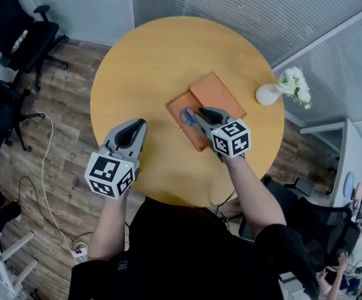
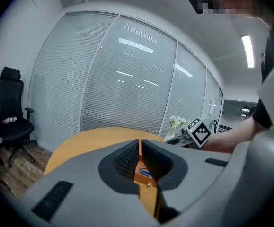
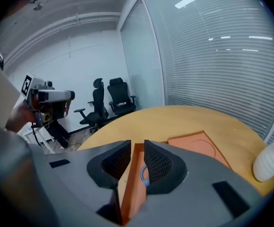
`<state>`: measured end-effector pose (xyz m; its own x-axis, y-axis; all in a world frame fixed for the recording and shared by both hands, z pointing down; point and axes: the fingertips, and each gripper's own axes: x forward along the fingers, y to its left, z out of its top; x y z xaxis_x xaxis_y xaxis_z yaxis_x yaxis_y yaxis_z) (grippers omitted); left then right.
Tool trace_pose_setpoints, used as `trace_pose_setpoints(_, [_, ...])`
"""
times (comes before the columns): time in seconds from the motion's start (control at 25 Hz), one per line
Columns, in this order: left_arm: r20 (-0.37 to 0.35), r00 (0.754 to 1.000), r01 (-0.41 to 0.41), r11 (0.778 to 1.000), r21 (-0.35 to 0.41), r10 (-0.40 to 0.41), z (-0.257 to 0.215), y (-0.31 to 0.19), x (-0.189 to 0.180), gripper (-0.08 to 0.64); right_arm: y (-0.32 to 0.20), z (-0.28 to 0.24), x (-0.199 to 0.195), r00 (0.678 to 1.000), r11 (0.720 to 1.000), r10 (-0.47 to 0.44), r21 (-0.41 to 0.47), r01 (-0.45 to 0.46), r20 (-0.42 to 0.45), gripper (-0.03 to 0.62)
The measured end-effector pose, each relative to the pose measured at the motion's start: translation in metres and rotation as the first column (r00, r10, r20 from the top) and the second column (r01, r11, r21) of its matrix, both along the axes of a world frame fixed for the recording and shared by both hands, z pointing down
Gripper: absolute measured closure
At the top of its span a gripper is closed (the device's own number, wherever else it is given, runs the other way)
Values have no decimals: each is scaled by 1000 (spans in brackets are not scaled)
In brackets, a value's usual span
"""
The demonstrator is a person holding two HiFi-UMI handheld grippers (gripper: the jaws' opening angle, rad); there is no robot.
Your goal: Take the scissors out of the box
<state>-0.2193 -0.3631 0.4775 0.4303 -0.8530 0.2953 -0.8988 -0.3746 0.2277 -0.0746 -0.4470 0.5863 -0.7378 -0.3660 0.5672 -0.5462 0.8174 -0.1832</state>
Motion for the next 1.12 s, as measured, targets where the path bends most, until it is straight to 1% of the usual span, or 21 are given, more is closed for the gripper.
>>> trace_pose_setpoints(0.16, [-17, 1000, -7, 1000, -27, 7, 17, -9, -3, 532, -11, 44, -8, 995, 998, -19, -62, 13, -100, 494])
trace_pose_setpoints(0.32, [-33, 999, -5, 999, -54, 4, 34, -11, -9, 532, -19, 86, -12, 979, 994, -27, -110, 5, -204, 480])
trace_pose_setpoints(0.48, [-48, 999, 4, 997, -75, -8, 46, -12, -15, 532, -23, 118, -8, 952, 988, -27, -154, -21, -304, 468])
trace_pose_setpoints(0.64, [-62, 998, 7, 996, -84, -12, 51, -14, -21, 532, -25, 140, -7, 919, 986, -42, -167, -27, -393, 468])
trace_pose_setpoints(0.84, [-77, 997, 13, 995, -97, -20, 59, -13, -28, 532, -28, 156, -6, 887, 986, -52, -165, -28, -459, 468])
trace_pose_setpoints(0.96, [-82, 996, 16, 994, -105, -25, 63, -12, -32, 532, -28, 164, -7, 871, 983, -68, -184, -26, -487, 468])
trace_pose_setpoints(1.12, [-90, 995, 18, 994, -110, -29, 67, -11, -37, 532, -31, 168, -11, 862, 983, -77, -183, -19, -501, 466])
